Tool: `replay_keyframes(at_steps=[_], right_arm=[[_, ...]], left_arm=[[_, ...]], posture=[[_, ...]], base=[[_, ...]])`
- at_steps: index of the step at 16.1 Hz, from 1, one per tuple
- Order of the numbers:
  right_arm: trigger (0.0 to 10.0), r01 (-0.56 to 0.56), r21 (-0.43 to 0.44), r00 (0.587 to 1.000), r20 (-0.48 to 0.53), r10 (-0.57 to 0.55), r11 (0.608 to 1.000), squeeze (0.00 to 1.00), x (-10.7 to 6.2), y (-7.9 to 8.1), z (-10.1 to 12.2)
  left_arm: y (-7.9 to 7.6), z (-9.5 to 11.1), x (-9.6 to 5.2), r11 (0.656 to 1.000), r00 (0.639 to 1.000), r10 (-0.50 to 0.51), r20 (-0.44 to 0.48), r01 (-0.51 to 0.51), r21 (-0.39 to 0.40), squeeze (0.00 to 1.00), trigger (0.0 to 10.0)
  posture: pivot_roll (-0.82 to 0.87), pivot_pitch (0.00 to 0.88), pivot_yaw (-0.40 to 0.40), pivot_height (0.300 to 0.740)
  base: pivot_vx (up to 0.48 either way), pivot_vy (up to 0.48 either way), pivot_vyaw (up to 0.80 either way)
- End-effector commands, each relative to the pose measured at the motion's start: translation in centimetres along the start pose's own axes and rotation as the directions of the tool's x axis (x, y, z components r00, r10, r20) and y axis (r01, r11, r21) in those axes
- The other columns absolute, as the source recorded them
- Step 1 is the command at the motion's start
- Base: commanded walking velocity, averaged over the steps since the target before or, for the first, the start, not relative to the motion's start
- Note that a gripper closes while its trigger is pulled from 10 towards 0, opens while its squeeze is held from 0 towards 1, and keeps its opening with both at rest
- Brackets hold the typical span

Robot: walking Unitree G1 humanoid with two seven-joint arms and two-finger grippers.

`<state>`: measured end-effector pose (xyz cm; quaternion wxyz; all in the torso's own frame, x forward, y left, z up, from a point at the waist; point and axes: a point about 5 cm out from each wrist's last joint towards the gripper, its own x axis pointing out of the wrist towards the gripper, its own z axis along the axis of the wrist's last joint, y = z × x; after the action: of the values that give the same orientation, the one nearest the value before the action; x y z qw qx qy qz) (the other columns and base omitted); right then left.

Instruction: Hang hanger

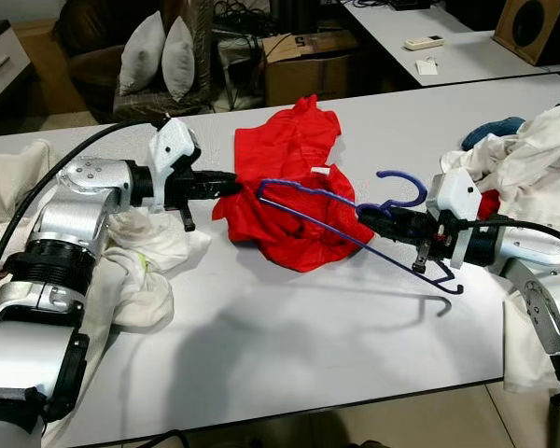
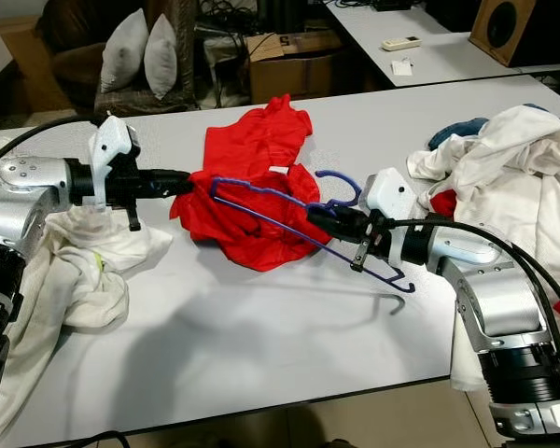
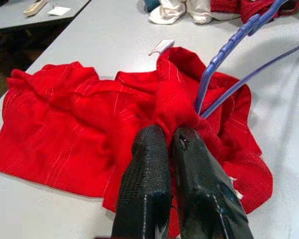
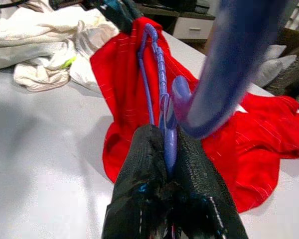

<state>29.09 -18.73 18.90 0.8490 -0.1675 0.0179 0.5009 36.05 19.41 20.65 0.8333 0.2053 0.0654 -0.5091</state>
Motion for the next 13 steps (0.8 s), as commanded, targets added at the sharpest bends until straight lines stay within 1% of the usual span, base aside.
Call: replay_keyframes(at_steps=[1,2,3,4,5,7,11,12,13], right_arm=[[10.0,-0.009,-0.020,1.000,0.020,0.009,1.000,0.00,-0.4,-0.3,0.8],[10.0,-0.008,-0.020,1.000,0.019,0.008,1.000,0.00,-0.5,-0.3,0.8],[10.0,-0.005,-0.021,1.000,0.020,0.006,1.000,0.00,-0.6,-0.4,0.8],[10.0,-0.006,-0.021,1.000,0.021,0.006,1.000,0.00,-0.5,-0.4,0.8],[10.0,-0.008,-0.021,1.000,0.022,0.009,1.000,0.00,-0.5,-0.3,0.9],[10.0,-0.008,-0.022,1.000,0.024,0.009,1.000,0.00,-0.5,-0.4,0.9],[10.0,-0.008,-0.023,1.000,0.024,0.008,1.000,0.00,-0.5,-0.4,0.9],[10.0,0.001,-0.026,1.000,0.027,0.000,1.000,0.00,-0.6,-0.6,1.0],[10.0,0.005,-0.029,1.000,0.030,-0.004,1.000,0.00,-0.8,-0.7,1.2]], left_arm=[[0.5,-0.6,-0.8,0.999,0.998,0.054,-0.038,-0.054,-0.005,0.00,0.0],[0.4,-0.7,-0.9,0.999,0.998,0.051,-0.037,-0.051,-0.011,0.00,0.0],[0.4,-0.6,-0.8,0.998,0.998,0.062,-0.015,-0.062,-0.017,0.00,10.0],[0.2,-0.5,-0.5,0.998,0.999,0.049,0.015,-0.048,-0.047,0.00,10.0],[0.0,-0.5,-0.4,0.998,0.999,0.033,0.029,-0.031,-0.063,1.00,10.0],[-0.2,-0.5,-0.3,0.999,0.999,0.027,0.029,-0.025,-0.048,1.00,10.0],[-0.2,-0.6,-0.3,0.999,0.999,0.027,0.027,-0.026,-0.043,1.00,10.0],[-0.6,-1.8,-0.5,0.999,0.999,0.023,-0.039,-0.025,-0.039,0.00,10.0],[-0.7,-2.5,-0.7,0.999,0.996,0.030,-0.083,-0.033,-0.034,0.00,10.0]], posture=[[-0.01,0.000,0.070,0.740],[-0.01,0.000,0.068,0.740],[-0.01,0.000,0.068,0.740],[-0.02,0.000,0.069,0.740],[-0.02,0.000,0.071,0.740],[-0.02,0.000,0.072,0.740],[-0.02,0.000,0.073,0.740],[-0.02,0.000,0.075,0.740],[-0.02,0.000,0.075,0.740]], base=[[0.000,0.000,0.00],[0.000,0.000,0.00],[0.000,0.000,0.00],[0.000,0.000,0.00],[0.000,0.000,0.00],[0.000,0.000,0.00],[0.000,0.000,0.00],[0.000,0.000,0.00],[0.000,0.000,0.00]])
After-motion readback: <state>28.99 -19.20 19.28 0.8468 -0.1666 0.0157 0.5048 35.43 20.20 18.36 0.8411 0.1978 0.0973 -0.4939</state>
